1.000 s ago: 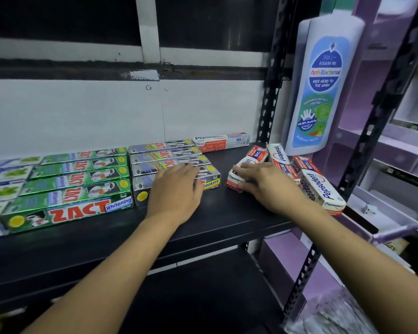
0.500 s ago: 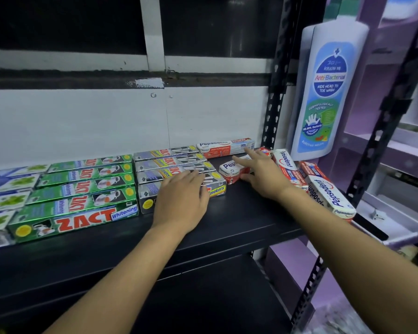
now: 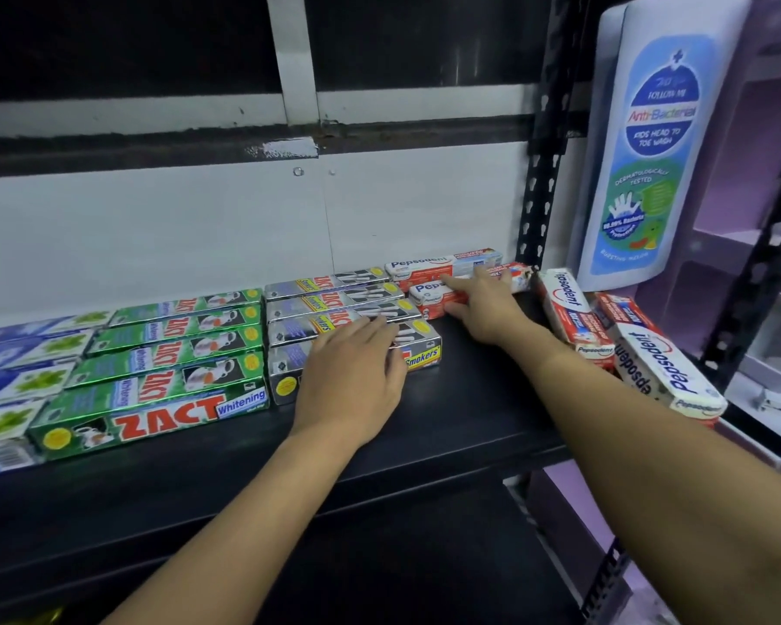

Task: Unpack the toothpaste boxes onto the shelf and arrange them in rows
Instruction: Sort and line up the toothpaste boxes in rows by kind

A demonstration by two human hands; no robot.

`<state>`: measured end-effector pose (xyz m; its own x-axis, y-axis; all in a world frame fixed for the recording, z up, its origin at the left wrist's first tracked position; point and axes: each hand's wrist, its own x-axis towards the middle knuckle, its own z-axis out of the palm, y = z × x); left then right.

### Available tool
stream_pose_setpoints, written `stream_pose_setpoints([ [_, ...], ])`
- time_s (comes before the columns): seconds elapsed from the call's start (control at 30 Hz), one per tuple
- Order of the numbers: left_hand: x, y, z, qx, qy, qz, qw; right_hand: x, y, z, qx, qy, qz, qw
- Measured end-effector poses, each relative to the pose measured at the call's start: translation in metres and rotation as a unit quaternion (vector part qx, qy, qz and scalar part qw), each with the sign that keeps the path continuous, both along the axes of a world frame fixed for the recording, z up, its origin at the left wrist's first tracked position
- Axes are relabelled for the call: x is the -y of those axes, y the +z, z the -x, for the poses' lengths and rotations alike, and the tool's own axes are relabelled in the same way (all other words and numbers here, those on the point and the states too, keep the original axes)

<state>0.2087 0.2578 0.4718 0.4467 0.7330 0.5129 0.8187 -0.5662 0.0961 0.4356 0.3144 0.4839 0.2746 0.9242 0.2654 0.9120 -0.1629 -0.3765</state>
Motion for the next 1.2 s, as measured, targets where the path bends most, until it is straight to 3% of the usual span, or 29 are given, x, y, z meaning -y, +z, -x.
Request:
stream_pose_setpoints([
  [0.23, -0.001, -0.002, -0.001, 0.004, -0.002, 0.001, 1.0, -0.002, -0.001, 0.007, 0.029, -0.005, -0.04, 0.999],
  [0.4, -0.002, -0.002, -0.002, 0.009, -0.001, -0.004, 1.0, -0.011, -0.009, 0.001, -0.03, -0.048, -0.07, 0.996],
  [1.2, -0.002, -0.002, -0.002, 0.007, -0.011, -0.001, 1.0, -0.029, -0.02, -0.001, 0.0, -0.049, -0.02, 0.999],
])
